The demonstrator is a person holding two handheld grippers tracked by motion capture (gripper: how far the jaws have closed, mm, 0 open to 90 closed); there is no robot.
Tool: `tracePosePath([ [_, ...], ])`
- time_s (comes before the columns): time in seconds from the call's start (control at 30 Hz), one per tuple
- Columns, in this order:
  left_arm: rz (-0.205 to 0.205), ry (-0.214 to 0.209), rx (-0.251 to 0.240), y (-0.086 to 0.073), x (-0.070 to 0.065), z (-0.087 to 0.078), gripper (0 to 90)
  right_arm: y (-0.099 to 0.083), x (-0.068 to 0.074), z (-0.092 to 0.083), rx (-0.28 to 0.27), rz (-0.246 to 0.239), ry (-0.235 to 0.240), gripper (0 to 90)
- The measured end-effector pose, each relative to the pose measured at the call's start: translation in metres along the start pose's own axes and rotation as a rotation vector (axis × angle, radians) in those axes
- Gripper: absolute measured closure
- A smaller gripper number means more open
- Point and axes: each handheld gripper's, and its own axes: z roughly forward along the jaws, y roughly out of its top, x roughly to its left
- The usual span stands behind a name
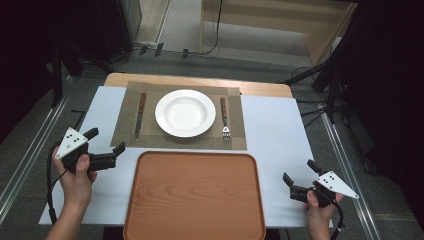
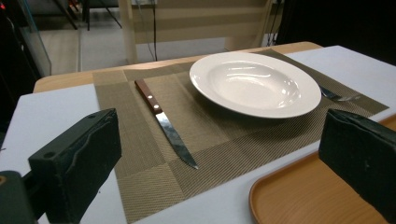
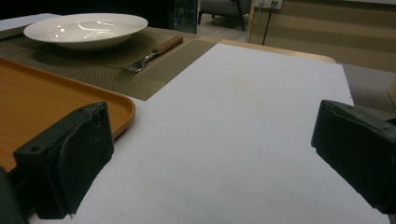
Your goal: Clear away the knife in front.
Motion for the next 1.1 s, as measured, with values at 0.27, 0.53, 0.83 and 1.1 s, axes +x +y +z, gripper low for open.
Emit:
tracePosePath([
  [0.27,-0.013,-0.011,0.019,0.015,0.002,0.02,0.0,0.0,0.0,0.0,-0.002,0.0,0.001,0.0],
  [0.53,-0.046,-0.01,0.032,0.025,0.006,0.036,0.0,0.0,0.0,0.0,-0.002,0.0,0.002,0.0],
  [0.83,-0.06,-0.007,0.065,0.031,0.013,0.055,0.0,0.0,-0.001,0.001,-0.003,-0.001,0.003,0.0],
  [1.1,-0.099,-0.014,0.099,0.037,0.017,0.088,0.0,0.0,0.0,0.001,-0.001,0.0,0.005,0.0],
])
